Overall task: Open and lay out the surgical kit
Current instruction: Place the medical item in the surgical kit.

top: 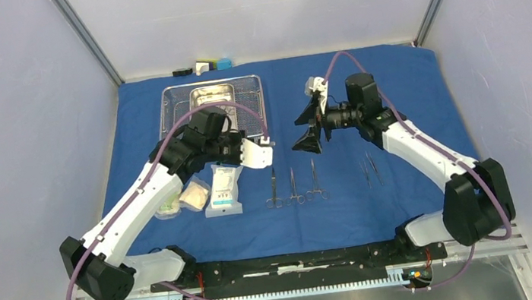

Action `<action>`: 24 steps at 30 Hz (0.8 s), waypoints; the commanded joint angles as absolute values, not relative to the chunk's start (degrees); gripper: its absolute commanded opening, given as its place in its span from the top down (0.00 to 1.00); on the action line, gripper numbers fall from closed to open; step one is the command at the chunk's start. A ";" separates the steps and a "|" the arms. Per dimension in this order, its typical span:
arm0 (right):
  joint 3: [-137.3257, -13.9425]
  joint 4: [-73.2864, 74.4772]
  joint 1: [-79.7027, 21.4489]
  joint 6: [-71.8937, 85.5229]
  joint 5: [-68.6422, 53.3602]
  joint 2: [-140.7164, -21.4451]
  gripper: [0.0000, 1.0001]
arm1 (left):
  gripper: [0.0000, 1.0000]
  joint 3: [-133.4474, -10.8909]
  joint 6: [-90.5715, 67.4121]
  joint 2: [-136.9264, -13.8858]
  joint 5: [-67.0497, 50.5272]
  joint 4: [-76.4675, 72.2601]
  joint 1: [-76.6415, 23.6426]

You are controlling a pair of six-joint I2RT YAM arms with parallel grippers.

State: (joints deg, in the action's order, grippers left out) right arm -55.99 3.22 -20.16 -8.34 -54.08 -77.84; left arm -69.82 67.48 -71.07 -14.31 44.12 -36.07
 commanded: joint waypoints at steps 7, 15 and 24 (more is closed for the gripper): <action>-57.23 -7.29 -25.42 3.73 -59.38 -85.16 0.01 | 0.98 -67.85 79.45 -67.98 -9.01 51.24 -39.20; -57.44 -14.07 -28.52 11.81 -59.39 -89.75 0.01 | 0.98 -65.83 80.90 -68.41 -8.63 48.86 -42.14; -57.43 -18.85 -29.99 17.56 -63.17 -94.15 0.09 | 0.98 -64.51 84.43 -69.92 -10.13 45.27 -44.16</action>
State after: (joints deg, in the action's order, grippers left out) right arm -56.01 -13.74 -29.52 13.45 -59.77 -92.79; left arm -64.53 80.29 -69.58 -9.23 48.77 -43.00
